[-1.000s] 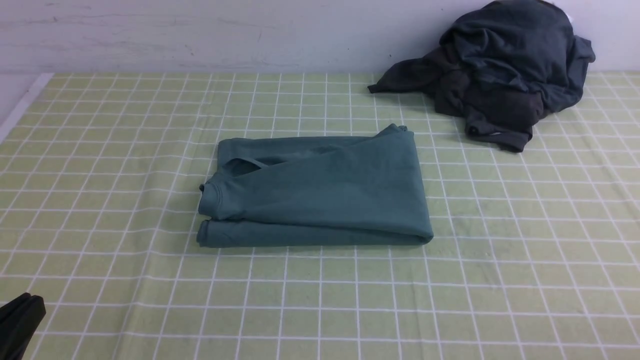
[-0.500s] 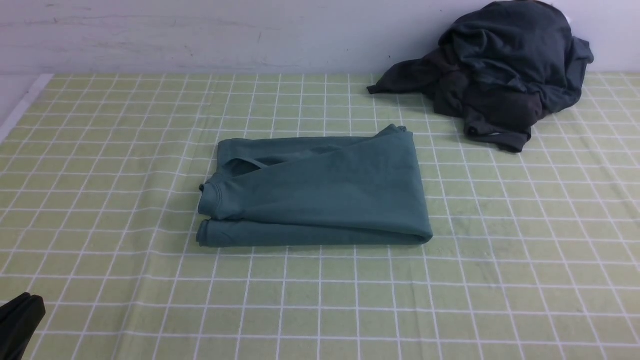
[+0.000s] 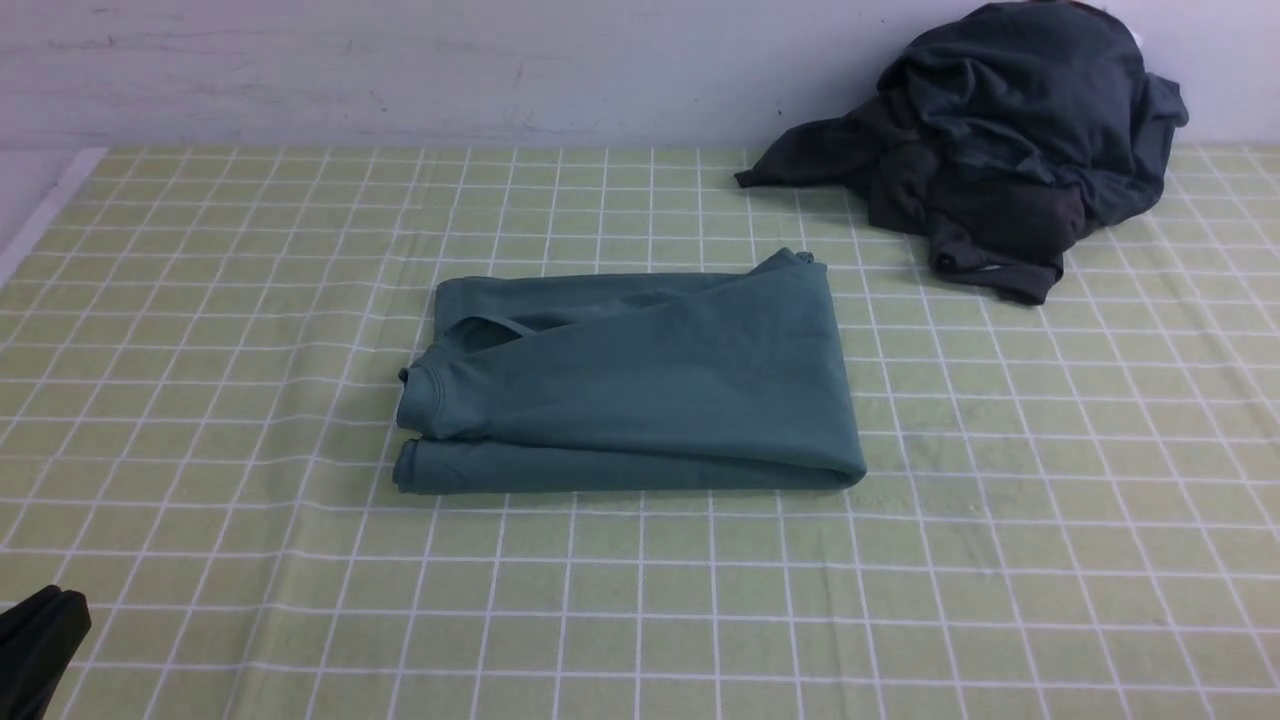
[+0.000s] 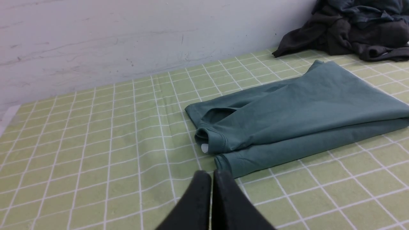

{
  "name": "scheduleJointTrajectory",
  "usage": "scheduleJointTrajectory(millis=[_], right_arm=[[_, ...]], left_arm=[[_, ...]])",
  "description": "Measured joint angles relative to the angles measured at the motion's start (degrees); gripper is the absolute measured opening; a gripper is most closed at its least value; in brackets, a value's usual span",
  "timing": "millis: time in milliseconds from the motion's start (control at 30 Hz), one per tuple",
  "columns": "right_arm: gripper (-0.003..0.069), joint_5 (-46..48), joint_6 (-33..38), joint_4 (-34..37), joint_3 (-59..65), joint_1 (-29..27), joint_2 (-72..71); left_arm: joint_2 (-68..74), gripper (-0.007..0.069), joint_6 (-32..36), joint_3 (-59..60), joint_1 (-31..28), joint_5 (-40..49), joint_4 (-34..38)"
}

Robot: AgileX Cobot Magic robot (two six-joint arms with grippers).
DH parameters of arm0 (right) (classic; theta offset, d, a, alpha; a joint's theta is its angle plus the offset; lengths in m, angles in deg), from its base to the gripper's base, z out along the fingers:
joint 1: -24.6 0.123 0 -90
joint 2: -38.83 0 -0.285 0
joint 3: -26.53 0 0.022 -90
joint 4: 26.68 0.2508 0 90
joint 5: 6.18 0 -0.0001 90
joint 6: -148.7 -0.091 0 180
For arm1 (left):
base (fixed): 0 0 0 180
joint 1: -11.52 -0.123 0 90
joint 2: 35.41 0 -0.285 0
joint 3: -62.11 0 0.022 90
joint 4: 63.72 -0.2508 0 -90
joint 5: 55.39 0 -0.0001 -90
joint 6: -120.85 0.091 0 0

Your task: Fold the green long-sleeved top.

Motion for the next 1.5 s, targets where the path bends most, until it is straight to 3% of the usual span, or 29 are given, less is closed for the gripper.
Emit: scheduleJointTrajectory(millis=[333,433,467,567,733,900,1500], right_arm=[[-0.0013,0.05,0.0,0.0,0.0,0.0,0.0],[-0.0013,0.05,0.0,0.0,0.0,0.0,0.0],[-0.0013,0.05,0.0,0.0,0.0,0.0,0.0],[-0.0013,0.06,0.02,0.0,0.0,-0.06,0.0],[-0.0013,0.17,0.02,0.0,0.0,-0.06,-0.02],[-0.0013,0.21,0.07,0.0,0.0,-0.06,-0.02],[-0.0013,0.21,0.28,0.0,-0.02,-0.06,-0.02]], left_arm=[[-2.23,-0.0003,0.0,2.6,0.0,-0.64,-0.32],[-4.28,-0.0003,-0.27,5.37,-0.15,-1.79,-5.0],[-5.86,-0.0003,-3.02,7.38,-0.75,-4.23,-9.31],[-6.63,-0.0003,-12.84,11.99,-1.89,-8.75,-12.51],[-6.63,-0.0003,-21.81,13.04,-3.12,-2.71,-15.09],[-6.63,-0.0003,-22.51,12.72,-3.17,1.72,-15.56],[-6.63,-0.0003,-22.56,12.7,-3.17,1.91,-15.58]])
